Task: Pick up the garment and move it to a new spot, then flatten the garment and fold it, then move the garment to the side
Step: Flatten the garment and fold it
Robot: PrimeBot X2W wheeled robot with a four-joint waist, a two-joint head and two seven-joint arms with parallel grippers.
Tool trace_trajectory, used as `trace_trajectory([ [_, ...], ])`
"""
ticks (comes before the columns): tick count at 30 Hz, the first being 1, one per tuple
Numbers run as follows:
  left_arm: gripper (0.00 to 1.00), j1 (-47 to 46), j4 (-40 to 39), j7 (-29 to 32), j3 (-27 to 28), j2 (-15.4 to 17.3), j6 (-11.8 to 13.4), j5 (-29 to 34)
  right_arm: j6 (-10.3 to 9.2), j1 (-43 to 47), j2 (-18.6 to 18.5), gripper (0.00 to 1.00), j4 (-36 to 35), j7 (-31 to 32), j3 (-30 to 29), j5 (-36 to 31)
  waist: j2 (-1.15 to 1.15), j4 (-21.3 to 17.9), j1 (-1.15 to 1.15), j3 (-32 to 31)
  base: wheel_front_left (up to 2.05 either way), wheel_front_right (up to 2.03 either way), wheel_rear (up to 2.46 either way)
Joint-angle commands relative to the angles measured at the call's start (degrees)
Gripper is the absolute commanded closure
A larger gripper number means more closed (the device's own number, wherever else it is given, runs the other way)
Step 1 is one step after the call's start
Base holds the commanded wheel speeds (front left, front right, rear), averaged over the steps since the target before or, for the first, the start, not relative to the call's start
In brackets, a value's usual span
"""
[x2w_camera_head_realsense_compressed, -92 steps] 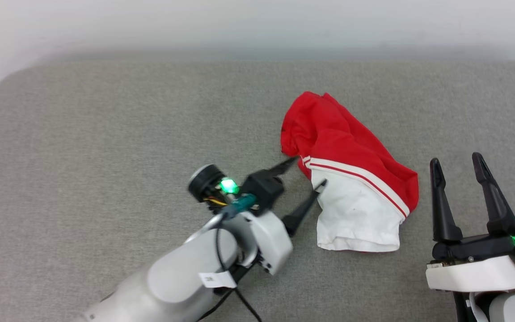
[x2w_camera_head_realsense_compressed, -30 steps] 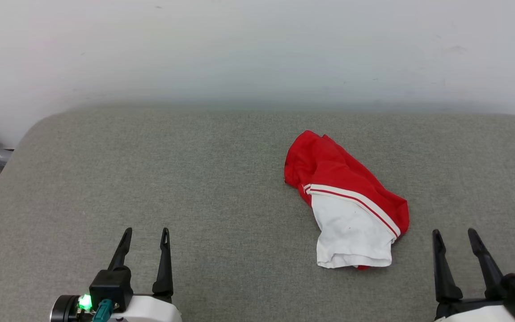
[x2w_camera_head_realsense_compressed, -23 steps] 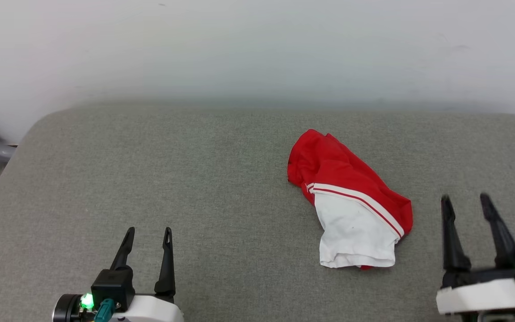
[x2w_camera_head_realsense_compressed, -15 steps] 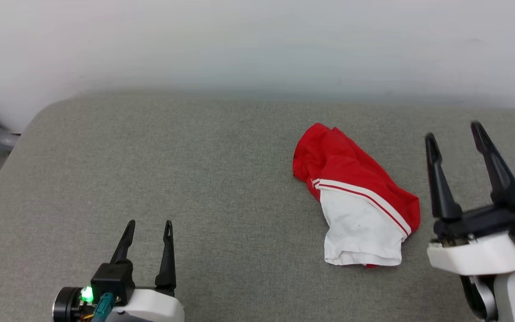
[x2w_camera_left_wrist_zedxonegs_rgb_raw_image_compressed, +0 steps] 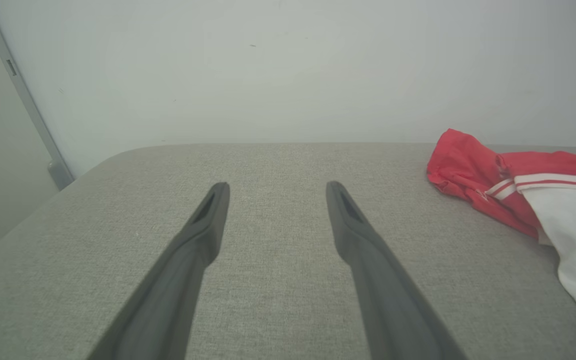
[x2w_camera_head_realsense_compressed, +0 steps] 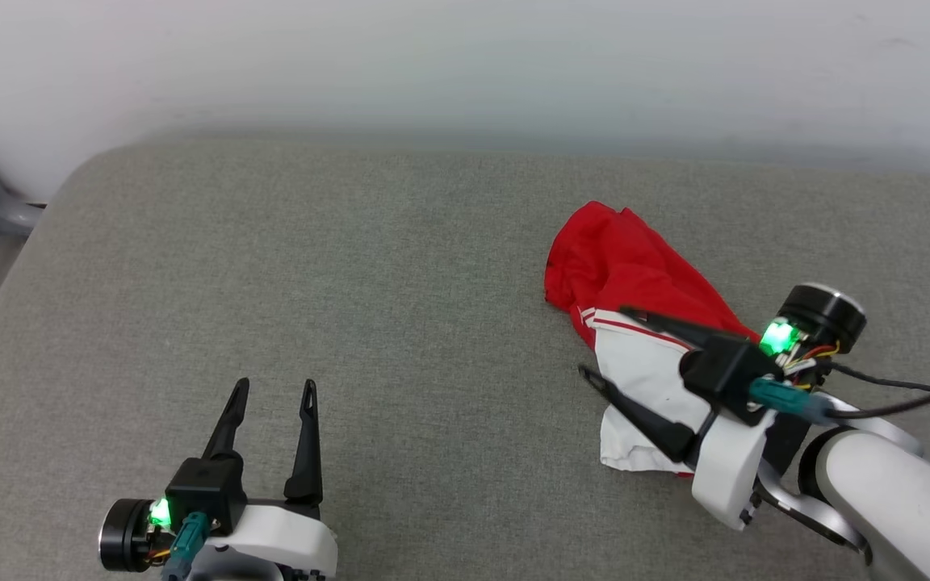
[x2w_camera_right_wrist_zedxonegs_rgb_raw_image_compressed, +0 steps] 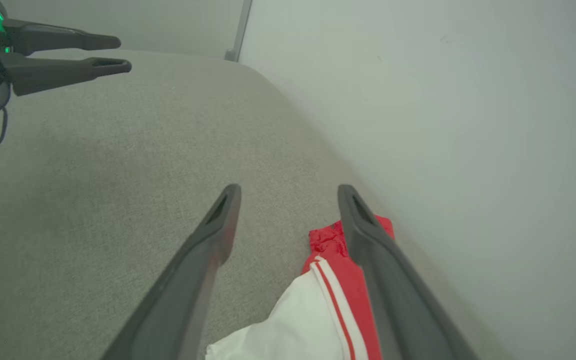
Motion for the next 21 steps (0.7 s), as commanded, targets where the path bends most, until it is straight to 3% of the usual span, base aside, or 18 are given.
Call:
trace_trajectory([
  [1,0.00,-0.8,-0.1,-0.1,-0.1,-0.1,0.0,-0.4,-0.08,-2.0,-1.5,0.00,0.1,3.0,2.7,2.0,0.00,0.2,0.00,0.4,0.00,0.00,0.00],
  [11,0.00,-2.7,-0.5,-0.1,-1.8,-0.1,0.7,-1.8,-0.08,-12.3,-8.0,0.00,0.2,27.3,20.3,12.7,0.00,1.8,0.00,4.5,0.00,0.00,0.00],
  [15,0.00,-4.2,-0.6,-0.1,-3.1,-0.1,1.1,-2.6,-0.08,-15.0,-8.8,0.00,1.9,31.8,24.1,14.4,0.00,3.2,0.00,6.8,0.00,0.00,0.00],
  [21,0.00,-6.0,-0.8,-0.1,-4.8,-0.1,2.1,-4.0,-0.08,-15.6,-7.8,0.00,7.0,32.5,26.8,15.6,0.00,5.1,0.00,10.0,0.00,0.00,0.00],
])
